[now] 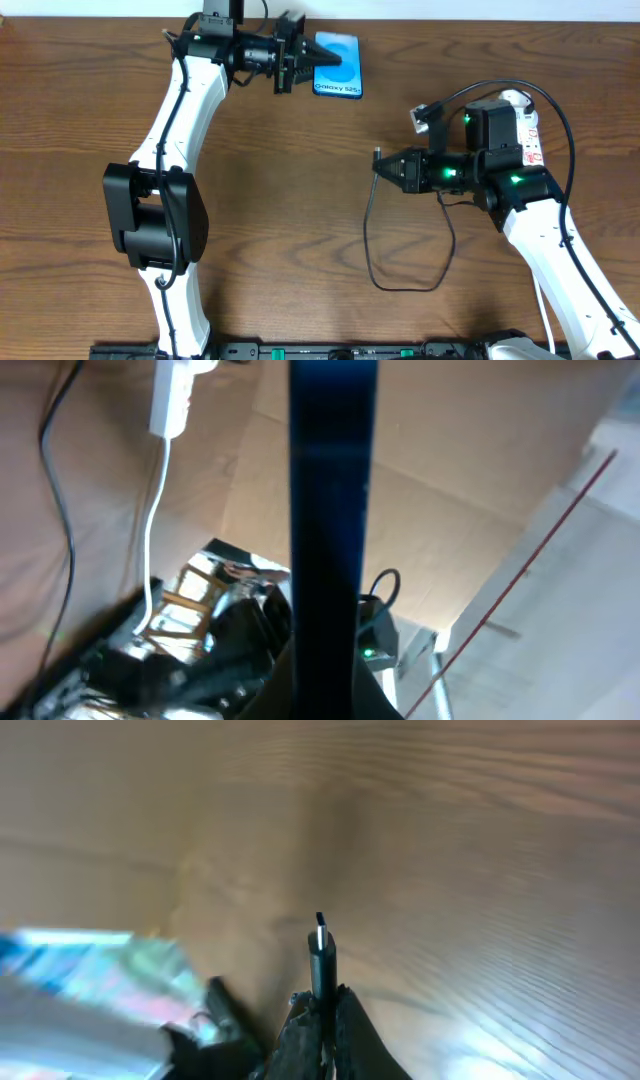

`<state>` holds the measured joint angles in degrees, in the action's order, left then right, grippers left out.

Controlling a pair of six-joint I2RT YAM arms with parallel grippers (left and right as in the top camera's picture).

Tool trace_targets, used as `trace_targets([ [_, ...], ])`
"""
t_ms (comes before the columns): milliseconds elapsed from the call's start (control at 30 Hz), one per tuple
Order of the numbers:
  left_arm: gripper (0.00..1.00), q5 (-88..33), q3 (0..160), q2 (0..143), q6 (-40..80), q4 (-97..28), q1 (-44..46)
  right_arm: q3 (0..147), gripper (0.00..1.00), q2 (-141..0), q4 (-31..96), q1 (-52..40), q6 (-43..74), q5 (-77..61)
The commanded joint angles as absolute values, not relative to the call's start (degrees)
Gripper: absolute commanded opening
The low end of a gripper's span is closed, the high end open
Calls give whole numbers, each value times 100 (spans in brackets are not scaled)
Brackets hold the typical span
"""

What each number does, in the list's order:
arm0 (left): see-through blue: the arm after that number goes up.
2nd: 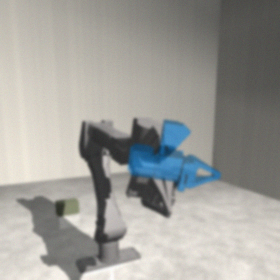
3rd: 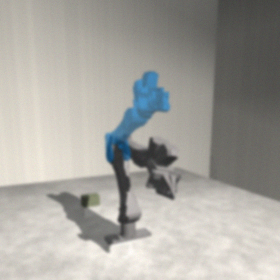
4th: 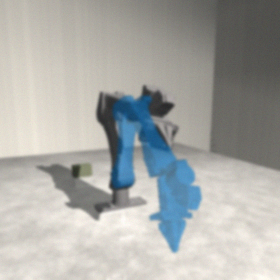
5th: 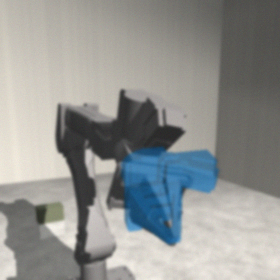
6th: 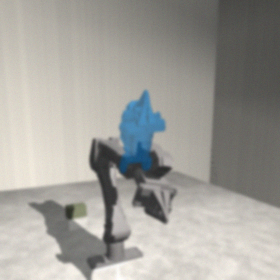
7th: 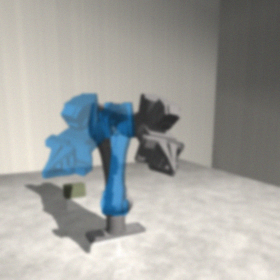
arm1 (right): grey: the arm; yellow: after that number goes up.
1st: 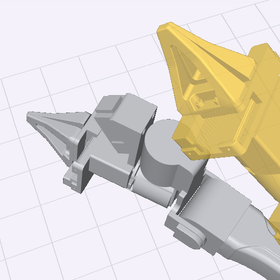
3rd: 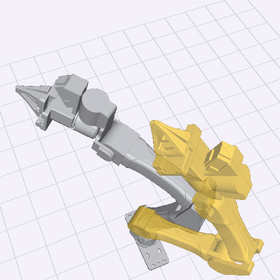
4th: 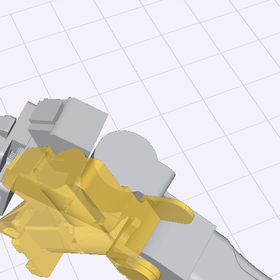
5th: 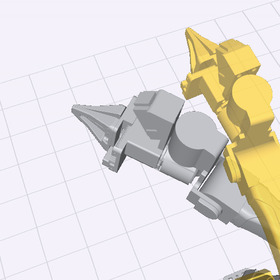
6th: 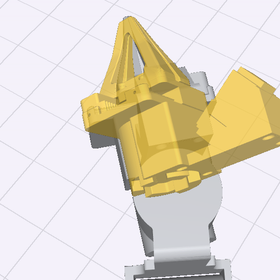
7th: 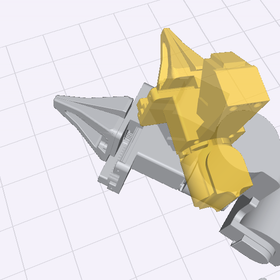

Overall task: Plug charger to phone and switch on socket
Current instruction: 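Raise the phone upright with the left gripper and bring the plug toward it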

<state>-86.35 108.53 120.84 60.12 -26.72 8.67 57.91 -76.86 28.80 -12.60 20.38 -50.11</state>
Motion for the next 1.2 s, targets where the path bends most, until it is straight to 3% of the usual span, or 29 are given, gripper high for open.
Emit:
trace_targets([
  [0,7,-9000,10940,11764,6235,-1616,843,5791,1,-7647,2633,-1229,1859,-6357],
  [200,7,-8969,10940,11701,7076,582,843,5791,1,-7642,2257,-1232,2206,-6984],
  [767,8,-8158,10940,11701,7577,696,1081,5791,1,-7640,462,-1280,4174,-6246],
  [1167,7,-8180,10940,11699,8112,2051,1293,5791,1,-7717,-137,-1188,4886,-6165],
])
